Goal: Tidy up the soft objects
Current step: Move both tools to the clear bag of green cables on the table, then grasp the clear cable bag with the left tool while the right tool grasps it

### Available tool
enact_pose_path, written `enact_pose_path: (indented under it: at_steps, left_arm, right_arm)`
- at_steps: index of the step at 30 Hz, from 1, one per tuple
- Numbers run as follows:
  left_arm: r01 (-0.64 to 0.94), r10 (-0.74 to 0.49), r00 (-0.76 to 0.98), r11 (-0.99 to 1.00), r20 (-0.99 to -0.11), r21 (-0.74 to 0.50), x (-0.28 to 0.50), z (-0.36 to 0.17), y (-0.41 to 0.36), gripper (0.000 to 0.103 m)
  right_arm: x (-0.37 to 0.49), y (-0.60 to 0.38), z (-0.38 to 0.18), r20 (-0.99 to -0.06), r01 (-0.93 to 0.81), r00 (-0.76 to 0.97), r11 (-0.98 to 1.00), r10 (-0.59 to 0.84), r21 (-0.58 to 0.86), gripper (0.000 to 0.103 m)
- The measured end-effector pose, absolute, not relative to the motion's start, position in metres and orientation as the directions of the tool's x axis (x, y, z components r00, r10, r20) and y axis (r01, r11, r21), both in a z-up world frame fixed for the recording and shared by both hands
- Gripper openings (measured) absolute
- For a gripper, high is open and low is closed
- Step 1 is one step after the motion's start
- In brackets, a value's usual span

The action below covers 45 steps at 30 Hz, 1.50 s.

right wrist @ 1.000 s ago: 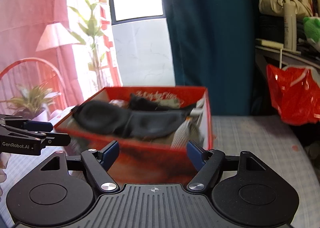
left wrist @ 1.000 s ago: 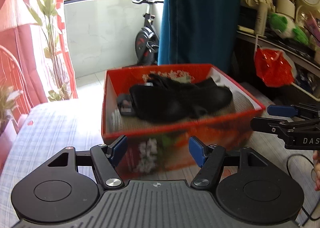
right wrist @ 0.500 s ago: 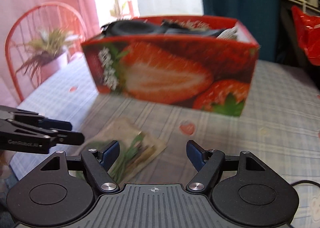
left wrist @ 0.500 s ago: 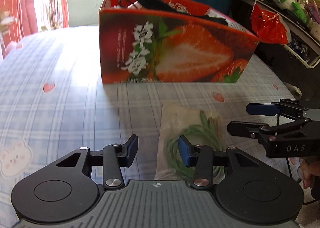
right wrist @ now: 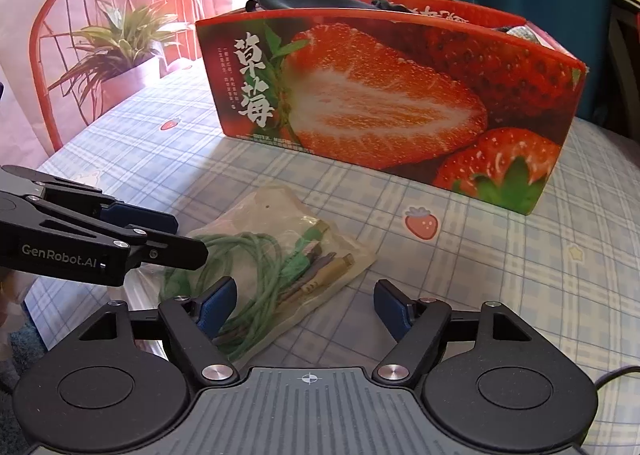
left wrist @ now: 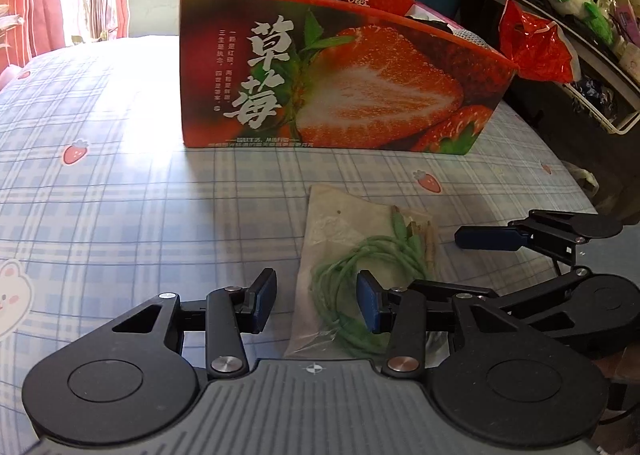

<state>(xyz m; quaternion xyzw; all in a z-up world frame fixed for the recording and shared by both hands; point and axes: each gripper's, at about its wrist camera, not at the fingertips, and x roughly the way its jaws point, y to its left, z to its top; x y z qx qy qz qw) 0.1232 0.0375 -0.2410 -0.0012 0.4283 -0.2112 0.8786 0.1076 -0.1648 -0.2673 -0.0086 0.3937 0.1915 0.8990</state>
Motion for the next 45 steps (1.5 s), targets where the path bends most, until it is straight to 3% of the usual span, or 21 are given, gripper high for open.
enact_pose_path:
  at_steps: [17, 26, 37, 45]
  left_arm:
    - [0.371, -0.434, 0.528, 0.891, -0.73, -0.261, 0.14, -0.247, 0.003, 0.039]
    - [0.354, -0.42, 0.555, 0.9, -0.719, -0.252, 0.127, -0.249, -0.002, 0.039]
    - [0.32, -0.401, 0.574, 0.912, -0.714, -0.254, 0.126, -0.248, 0.008, 0.039]
    - [0.366, -0.434, 0.55, 0.893, -0.713, -0.262, 0.118, -0.25, 0.001, 0.039]
  right_arm:
    - [0.125, -0.199, -0.271, -0.686, -0.257, 0.676, 0.959, 0.269, 0.123, 0.071]
    - [0.108, -0.21, -0.27, -0.676, -0.246, 0.67, 0.951, 0.306, 0.186, 0.051]
    - [0.097, -0.211, -0.273, -0.671, -0.236, 0.661, 0.942, 0.336, 0.239, 0.051]
    - [0.095, -0.203, -0.274, -0.664, -0.283, 0.641, 0.923, 0.384, 0.261, 0.037]
